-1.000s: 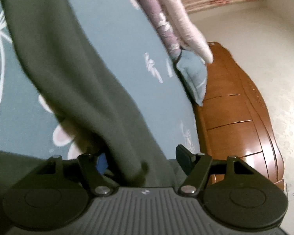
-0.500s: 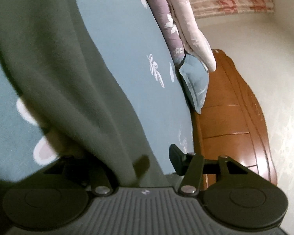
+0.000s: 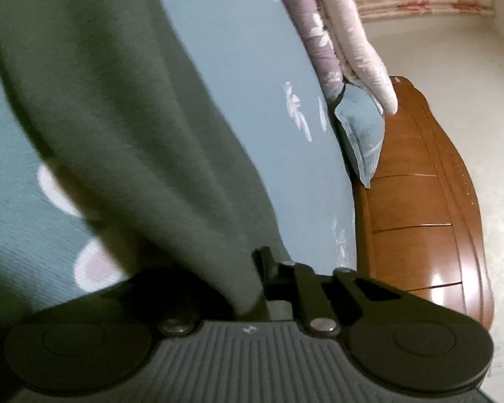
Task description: Fold clothes
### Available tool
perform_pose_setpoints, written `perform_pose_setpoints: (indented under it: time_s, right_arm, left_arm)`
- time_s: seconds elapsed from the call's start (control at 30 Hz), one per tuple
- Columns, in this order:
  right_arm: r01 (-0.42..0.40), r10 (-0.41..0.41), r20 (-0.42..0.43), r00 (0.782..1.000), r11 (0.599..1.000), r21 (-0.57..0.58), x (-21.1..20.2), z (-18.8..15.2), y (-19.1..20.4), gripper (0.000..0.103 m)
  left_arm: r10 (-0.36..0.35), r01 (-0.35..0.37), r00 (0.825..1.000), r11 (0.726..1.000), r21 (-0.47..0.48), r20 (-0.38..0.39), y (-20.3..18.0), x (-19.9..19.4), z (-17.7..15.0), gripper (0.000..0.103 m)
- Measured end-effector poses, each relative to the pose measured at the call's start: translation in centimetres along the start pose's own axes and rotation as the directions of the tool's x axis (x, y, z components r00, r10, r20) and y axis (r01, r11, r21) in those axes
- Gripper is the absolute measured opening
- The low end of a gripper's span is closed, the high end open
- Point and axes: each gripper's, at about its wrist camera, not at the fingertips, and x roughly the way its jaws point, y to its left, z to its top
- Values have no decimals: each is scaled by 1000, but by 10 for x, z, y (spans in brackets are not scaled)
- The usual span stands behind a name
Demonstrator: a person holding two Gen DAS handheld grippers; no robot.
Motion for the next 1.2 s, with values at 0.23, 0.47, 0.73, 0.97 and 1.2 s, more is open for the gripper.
perform_pose_setpoints:
  time_s: [0.23,0.47,0.73,0.97,1.2]
  right_arm:
    - [37,-37,6,999,996,82,-7,-16,-13,73]
    - [8,-15,35,999,986,169,-13,-40,-33,73]
    - [-76,68,53,996,983,165,-17,-55,-60,73]
    - [-235,232,37,972,966,109,-10,-49,-92,73]
    - [-271,274,-16,961,957,102,2,-40,-119,73]
  left_arm:
    - [13,-13,999,1000,1,-53,1,2,6,11]
    - [113,-111,994,990,89,-14,-19,2,0,5]
    - [143,-175,982,937,302,123,-91,-38,-22,2]
    - [176,-277,940,893,354,292,-118,-79,-71,2]
    - [291,-388,901,871,301,322,-99,-97,-112,2]
